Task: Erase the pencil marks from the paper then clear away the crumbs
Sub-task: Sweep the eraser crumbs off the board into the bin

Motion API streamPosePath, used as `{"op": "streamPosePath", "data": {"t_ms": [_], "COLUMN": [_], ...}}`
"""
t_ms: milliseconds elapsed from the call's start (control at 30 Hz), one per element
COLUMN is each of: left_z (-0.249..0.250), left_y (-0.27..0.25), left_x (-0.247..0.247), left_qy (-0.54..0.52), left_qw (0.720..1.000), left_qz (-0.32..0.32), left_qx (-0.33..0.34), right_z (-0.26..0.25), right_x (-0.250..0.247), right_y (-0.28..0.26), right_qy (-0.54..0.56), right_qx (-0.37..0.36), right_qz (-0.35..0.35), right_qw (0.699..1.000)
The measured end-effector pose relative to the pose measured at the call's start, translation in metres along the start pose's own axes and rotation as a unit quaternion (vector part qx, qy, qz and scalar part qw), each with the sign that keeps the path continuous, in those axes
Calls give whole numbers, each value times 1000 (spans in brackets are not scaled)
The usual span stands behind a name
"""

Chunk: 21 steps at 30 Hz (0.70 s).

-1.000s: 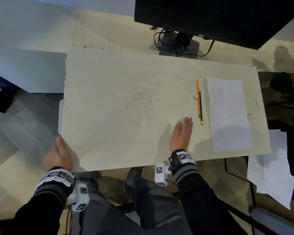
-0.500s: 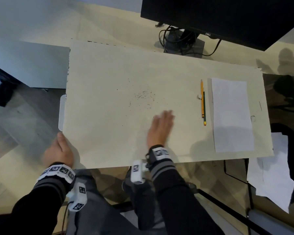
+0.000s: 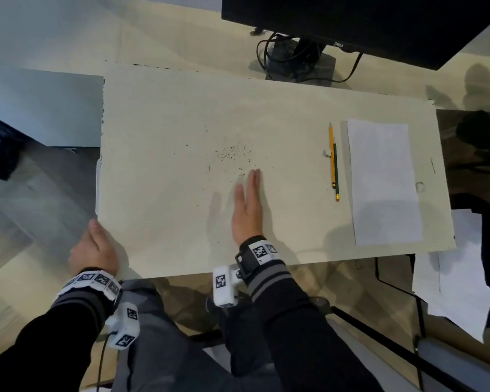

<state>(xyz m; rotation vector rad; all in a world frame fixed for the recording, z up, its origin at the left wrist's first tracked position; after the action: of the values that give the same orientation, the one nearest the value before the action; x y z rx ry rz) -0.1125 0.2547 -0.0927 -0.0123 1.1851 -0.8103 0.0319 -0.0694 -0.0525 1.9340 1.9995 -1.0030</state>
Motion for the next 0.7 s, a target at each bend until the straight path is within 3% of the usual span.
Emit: {"op": "streamPosePath", "data": {"t_ms": [100, 167, 200, 300, 333, 400, 467, 533, 600, 700], "left_z": [2, 4, 4, 5, 6, 6, 6, 5, 4, 5], "left_y": [-2, -3, -3, -5, -5, -5, -5, -4, -3, -3], "left_x": [-1, -3, -3, -4, -5, -5, -5, -3, -3, -5], "left_qy": [1, -5, -5, -7, -9, -10, -10, -10, -6, -6], "left_qw": [1000, 1000, 1000, 1000, 1000, 1000, 1000, 1000, 1000, 1000], "left_qz": [6, 13, 14, 14, 14, 15, 16, 8, 3, 5], "left_qx": [6, 4, 5, 6, 8, 9, 8, 6, 4, 6], "right_z": [51, 79, 73, 16, 5, 19, 59, 79, 75, 50], "right_x": [-76, -97, -85, -8, -4, -39, -89, -115, -108, -79], "right_y": [5, -2, -2, 1, 3, 16, 25, 29, 37, 45], "right_qy": [-69, -154, -191, -215, -191, -132, -89, -95, -137, -144], "right_qx": [95, 192, 186, -31, -66, -7, 112, 165, 161, 64], "right_qz": [153, 184, 157, -10, -31, 38, 141, 180, 165, 87], "right_qw": [981, 952, 951, 976, 979, 990, 980, 965, 963, 984]}}
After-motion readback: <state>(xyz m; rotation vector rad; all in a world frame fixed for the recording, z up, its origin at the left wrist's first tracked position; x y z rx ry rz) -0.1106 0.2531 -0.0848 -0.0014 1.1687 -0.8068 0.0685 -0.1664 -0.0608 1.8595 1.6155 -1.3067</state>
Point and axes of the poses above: each hand's wrist, its own y-axis towards the middle knuckle, its own x-axis out of the palm, z = x × y, the point moved 9 cm from there along y, towards the middle knuckle, and after that the axes turned 3 degrees about -y, right-handed, at the moved point
